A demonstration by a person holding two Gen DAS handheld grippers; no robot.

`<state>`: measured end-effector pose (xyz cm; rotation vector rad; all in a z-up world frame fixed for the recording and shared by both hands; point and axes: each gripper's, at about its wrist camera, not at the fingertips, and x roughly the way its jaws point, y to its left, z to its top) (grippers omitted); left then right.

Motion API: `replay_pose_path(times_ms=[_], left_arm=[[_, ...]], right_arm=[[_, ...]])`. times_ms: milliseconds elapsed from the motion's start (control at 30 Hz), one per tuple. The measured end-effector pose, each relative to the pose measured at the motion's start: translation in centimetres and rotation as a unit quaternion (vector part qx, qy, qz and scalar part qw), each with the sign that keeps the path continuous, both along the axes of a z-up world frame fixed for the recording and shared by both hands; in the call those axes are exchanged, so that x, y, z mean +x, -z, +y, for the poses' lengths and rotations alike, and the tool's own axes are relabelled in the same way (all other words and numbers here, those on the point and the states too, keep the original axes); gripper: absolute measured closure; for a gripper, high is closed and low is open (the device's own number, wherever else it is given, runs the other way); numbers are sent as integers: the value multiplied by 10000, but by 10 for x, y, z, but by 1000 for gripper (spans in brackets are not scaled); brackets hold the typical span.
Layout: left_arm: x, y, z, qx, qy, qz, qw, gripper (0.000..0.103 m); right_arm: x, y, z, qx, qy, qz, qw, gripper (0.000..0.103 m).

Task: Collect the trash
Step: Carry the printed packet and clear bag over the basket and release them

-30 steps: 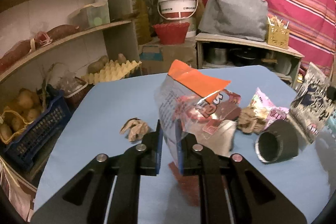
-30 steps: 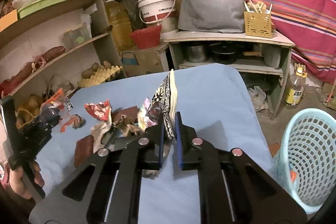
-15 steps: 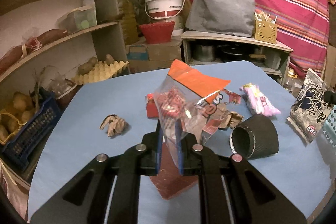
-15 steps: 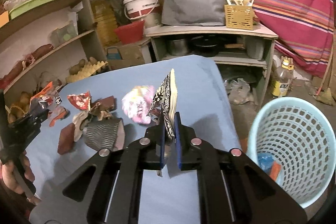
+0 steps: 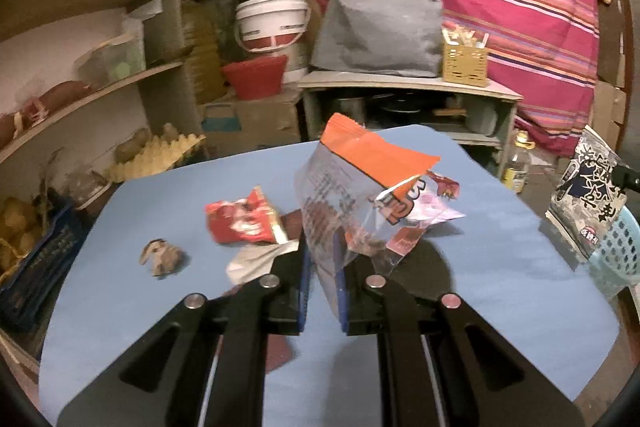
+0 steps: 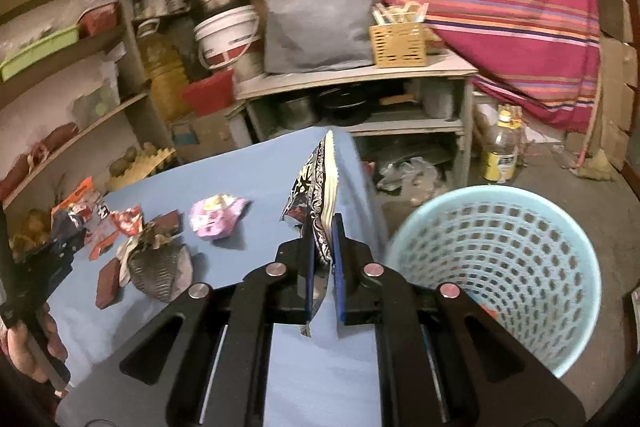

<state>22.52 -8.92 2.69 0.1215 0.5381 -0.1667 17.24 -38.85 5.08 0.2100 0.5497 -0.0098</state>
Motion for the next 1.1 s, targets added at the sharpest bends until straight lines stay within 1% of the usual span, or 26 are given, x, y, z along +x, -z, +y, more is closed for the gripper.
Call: replay_pose_path(times_ms=[200, 367, 533, 600, 667, 800, 867, 1000, 1067, 1100], left_arm=[[0, -3, -54, -102, 419, 8, 9991, 92], [-2, -9, -104, -206, 848, -27, 9962, 91], [-5, -9, -158, -252, 1261, 19, 9917, 91], [-3, -8, -180, -370, 1431, 114, 9889, 91], [-1, -7, -200, -468, 1588, 183, 9860, 91], [-2, -5, -234, -452, 1864, 207, 9812, 91], [-1, -4, -249, -442, 1957, 241, 9794, 91], [3, 5, -275, -455, 2083, 418, 9761, 90], [4, 10, -286, -424, 2130, 466, 9750, 90], [2, 12, -290, -407, 2152, 486, 9745, 90]], right_arm=[[-20, -5, -46, 124, 439, -97, 9989, 94], [-30, 0, -84, 198, 782, -27, 9967, 94], [-34, 9, -111, -23, 1088, 136, 9940, 94], [-34, 14, -121, -94, 1181, 235, 9927, 94], [-36, 18, -132, -104, 1280, 316, 9912, 94], [-41, 25, -149, -75, 1398, 419, 9893, 93], [-42, 29, -154, -82, 1420, 482, 9887, 89], [-41, 39, -162, -120, 1410, 630, 9879, 84], [-41, 44, -168, -97, 1450, 744, 9866, 67], [-41, 45, -171, -95, 1467, 759, 9862, 66]])
